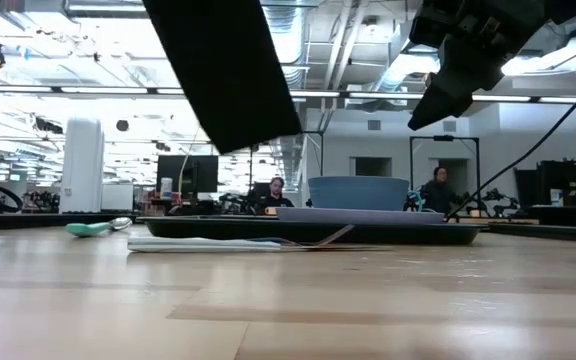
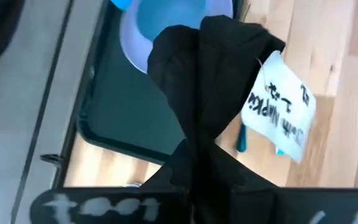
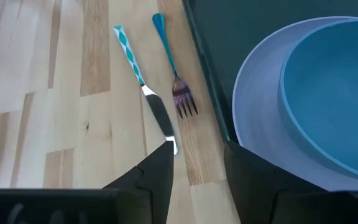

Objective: Set up tray
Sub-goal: Put the black napkin to the left of the purple plate on the black serving tray

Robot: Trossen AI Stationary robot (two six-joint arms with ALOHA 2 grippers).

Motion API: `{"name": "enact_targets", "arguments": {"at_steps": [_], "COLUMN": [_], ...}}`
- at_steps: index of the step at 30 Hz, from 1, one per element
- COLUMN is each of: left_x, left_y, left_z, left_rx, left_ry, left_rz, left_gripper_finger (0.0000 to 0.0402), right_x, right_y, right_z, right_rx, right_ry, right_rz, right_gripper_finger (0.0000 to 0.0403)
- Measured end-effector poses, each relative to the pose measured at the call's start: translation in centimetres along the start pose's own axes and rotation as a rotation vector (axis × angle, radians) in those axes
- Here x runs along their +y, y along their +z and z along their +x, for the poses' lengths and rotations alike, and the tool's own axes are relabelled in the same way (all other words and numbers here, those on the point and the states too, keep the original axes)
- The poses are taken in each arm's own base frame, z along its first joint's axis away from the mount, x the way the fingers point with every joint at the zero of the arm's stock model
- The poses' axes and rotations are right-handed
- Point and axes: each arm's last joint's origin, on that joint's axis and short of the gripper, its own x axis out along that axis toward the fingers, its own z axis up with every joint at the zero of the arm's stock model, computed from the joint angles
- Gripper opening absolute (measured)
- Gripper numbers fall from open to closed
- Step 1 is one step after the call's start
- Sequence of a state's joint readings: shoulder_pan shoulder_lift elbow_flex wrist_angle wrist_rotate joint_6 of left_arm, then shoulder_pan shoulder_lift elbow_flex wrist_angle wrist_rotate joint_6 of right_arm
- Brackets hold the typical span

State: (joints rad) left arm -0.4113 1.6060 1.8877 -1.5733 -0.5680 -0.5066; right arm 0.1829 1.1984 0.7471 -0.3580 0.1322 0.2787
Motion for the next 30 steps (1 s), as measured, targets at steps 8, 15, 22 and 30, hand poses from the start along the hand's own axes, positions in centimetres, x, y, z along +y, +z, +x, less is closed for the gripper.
{"name": "enact_targets", "arguments": {"at_steps": [8, 15, 22, 30], "left_x": [5.7, 10.5, 15.7, 19.8], "left_y": [-0.5, 0.6, 2.0, 1.5], "left_z": [-1.6, 1.1, 3.2, 7.7], "left_rx": [-0.068, 0.021, -0.035, 0.015], "left_ry": [0.073, 0.129, 0.16, 0.156], "left_rz": [-0.048, -0.048, -0.12, -0.128], "left_gripper_finger": [0.0, 0.0, 0.0, 0.0], "right_x": [0.0, 0.0, 0.0, -0.1], "right_y": [0.0, 0.1, 0.1, 0.1], "right_z": [0.0, 0.0, 0.0, 0.0], "right_rx": [-0.002, -0.007, -0.009, -0.016], "right_ry": [0.001, 0.002, -0.006, -0.03], "right_rz": [0.001, 0.002, 0.002, -0.016], "right_gripper_finger": [0.0134, 0.0133, 0.0134, 0.0133]}}
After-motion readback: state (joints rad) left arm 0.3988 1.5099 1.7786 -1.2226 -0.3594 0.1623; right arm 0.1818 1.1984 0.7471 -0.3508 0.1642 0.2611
